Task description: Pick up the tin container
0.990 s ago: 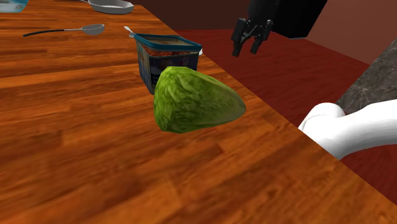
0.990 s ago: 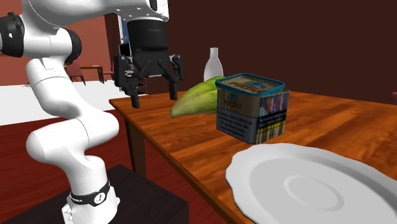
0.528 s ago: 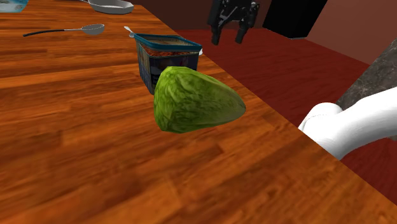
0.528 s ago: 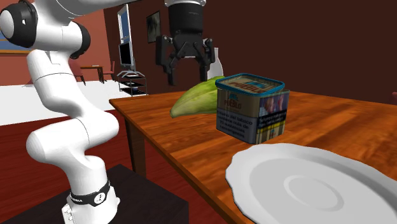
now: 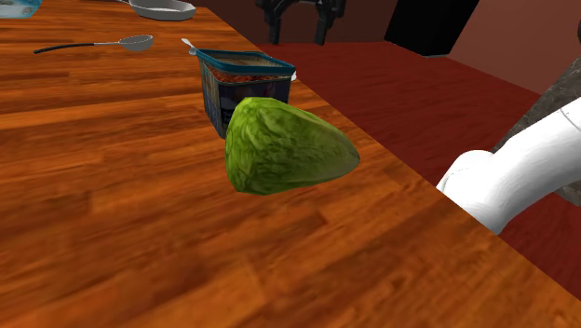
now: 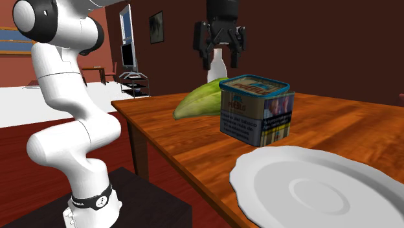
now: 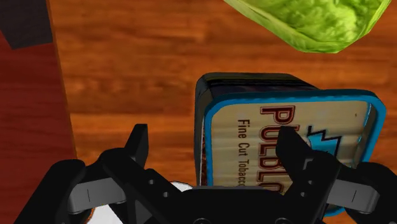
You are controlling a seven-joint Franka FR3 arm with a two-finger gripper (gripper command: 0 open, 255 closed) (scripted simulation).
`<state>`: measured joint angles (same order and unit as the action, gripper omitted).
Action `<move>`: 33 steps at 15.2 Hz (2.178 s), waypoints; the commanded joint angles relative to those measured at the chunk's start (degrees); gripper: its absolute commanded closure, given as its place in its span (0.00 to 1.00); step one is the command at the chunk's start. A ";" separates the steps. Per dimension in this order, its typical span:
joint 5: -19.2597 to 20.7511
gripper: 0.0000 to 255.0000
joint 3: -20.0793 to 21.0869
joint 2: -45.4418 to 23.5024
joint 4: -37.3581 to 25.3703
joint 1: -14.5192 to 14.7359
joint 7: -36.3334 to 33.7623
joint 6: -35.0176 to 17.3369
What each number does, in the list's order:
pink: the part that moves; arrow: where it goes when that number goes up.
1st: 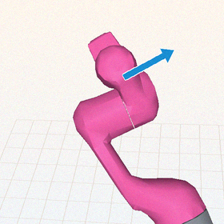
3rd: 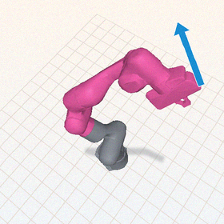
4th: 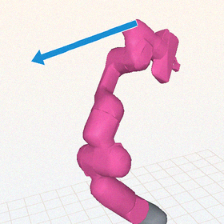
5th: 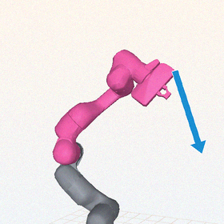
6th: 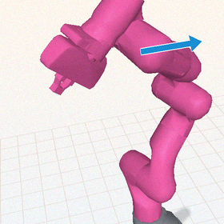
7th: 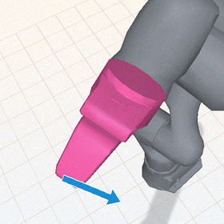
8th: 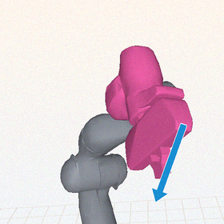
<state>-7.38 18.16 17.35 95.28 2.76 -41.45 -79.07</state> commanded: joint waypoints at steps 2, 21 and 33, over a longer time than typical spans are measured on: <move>-0.14 0.00 0.34 -0.02 1.62 0.11 -0.50 -1.61; -0.29 1.00 0.32 0.56 3.44 0.14 -0.30 -2.87; 1.05 1.00 0.99 -5.00 -12.04 -0.07 -2.09 7.18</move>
<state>-6.43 19.00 12.79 84.74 2.64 -43.24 -72.73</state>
